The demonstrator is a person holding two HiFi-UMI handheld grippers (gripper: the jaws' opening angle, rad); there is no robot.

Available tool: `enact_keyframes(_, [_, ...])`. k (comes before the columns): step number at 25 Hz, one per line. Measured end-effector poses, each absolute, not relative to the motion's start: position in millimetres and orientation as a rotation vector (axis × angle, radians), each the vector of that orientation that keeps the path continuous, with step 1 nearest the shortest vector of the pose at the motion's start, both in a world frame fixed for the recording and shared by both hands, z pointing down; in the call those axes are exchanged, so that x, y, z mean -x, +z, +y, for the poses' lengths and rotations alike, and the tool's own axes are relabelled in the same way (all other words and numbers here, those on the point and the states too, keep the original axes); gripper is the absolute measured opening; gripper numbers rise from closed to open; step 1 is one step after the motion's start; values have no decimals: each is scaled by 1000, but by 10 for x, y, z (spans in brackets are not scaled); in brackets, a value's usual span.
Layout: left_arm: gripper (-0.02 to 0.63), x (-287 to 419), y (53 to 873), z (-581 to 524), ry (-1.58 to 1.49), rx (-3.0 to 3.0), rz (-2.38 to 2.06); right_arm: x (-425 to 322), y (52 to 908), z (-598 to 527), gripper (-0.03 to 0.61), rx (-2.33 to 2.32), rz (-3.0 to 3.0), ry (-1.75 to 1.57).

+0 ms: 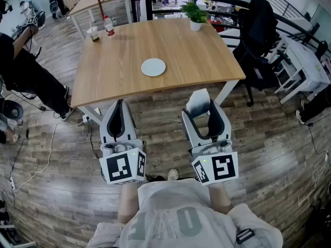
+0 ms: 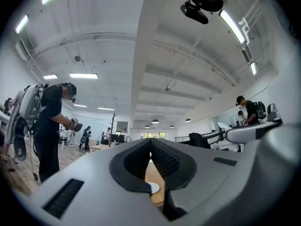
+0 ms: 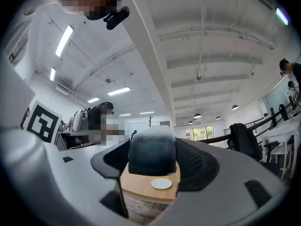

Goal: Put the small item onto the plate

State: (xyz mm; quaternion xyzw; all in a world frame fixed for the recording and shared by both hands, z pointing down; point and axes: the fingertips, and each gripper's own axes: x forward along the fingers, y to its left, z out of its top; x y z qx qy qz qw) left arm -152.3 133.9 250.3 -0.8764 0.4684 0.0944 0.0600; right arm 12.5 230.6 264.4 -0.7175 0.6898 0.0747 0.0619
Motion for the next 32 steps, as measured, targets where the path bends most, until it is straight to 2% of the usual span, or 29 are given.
enact_keyframes(9, [8,1528,2457,1340,293,2643,1417,-164,2553,2309,310,2148,2081,263])
enact_keyframes(23, [8,1538,2711,1315,165,2625,1474,-372,2863,2213,310,2094,2076,113])
enact_keyframes(32, [8,1402,2768,882,202,2640,1501,-530,2894,2057,310,2143,2079,129])
